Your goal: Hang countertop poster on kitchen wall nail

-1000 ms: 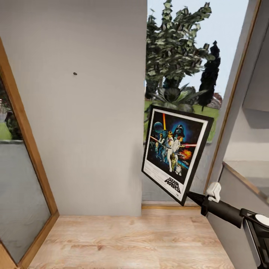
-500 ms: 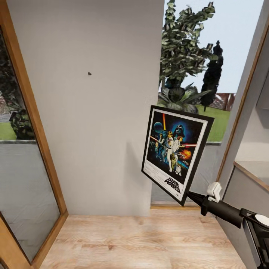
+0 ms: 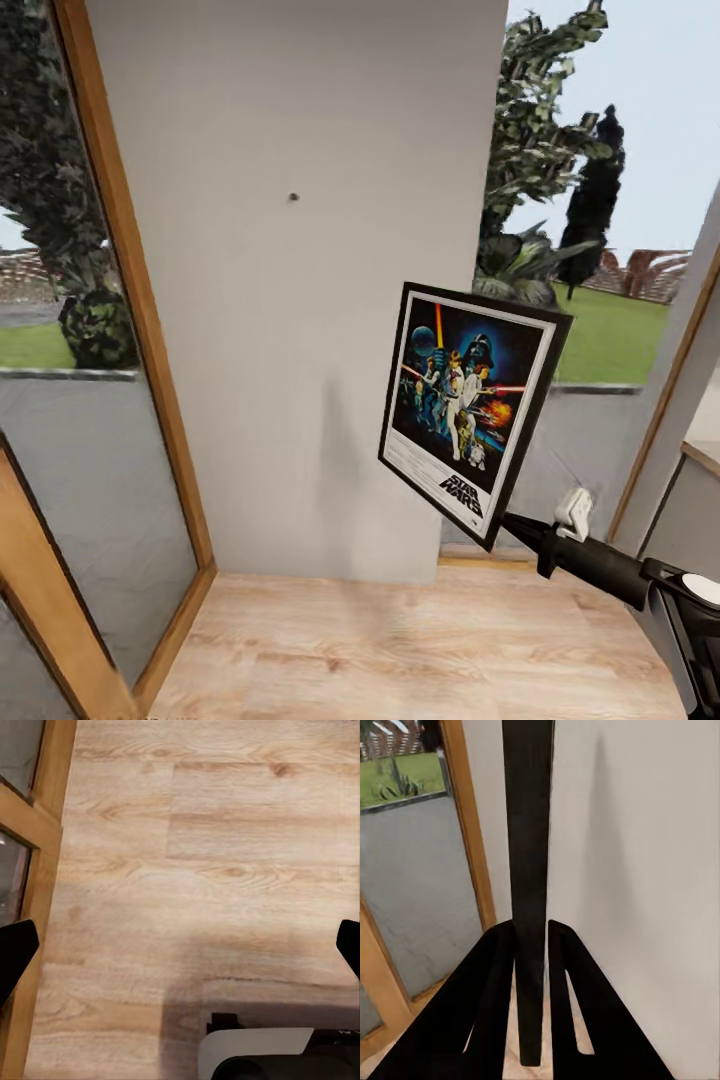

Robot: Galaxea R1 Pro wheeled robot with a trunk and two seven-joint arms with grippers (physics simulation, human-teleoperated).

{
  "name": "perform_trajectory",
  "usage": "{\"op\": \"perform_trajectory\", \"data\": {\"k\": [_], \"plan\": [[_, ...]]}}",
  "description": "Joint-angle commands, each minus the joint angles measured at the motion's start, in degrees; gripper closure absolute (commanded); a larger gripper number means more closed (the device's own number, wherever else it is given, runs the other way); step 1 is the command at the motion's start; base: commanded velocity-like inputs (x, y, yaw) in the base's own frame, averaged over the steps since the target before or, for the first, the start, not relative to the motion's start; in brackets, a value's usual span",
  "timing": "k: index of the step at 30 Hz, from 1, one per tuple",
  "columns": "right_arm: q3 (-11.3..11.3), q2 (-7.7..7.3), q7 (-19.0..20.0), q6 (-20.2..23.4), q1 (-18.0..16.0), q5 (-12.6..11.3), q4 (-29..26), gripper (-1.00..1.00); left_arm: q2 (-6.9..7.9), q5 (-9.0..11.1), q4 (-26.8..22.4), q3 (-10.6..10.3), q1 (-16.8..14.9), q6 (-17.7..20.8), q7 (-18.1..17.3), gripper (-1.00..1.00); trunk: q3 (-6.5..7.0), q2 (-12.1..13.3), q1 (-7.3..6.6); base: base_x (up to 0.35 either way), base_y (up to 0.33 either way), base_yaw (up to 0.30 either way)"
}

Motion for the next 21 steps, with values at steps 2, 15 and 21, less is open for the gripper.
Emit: {"op": "perform_trajectory", "data": {"k": [2,15,21], "plan": [[-0.1,0.03,0.4,0.6,0.0,0.0,-0.1,1.0,0.0,0.0,0.0,0.0,0.0,-0.2,0.0,-1.0,0.0,0.0,0.03,0.145,0.324,0.23],[-0.1,0.04,0.4,0.7,0.0,0.0,0.0,1.0,0.08,0.0,0.0,0.1,0.0,-0.2,-0.1,-1.0,0.0,0.0,0.03,0.199,0.306,0.03],[-0.1,0.0,0.5,0.8,0.0,0.0,0.0,1.0,0.08,0.0,0.0,0.1,0.0,-0.2,-0.1,-1.0,0.15,0.0,0.03,0.25,0.254,-0.173]]}}
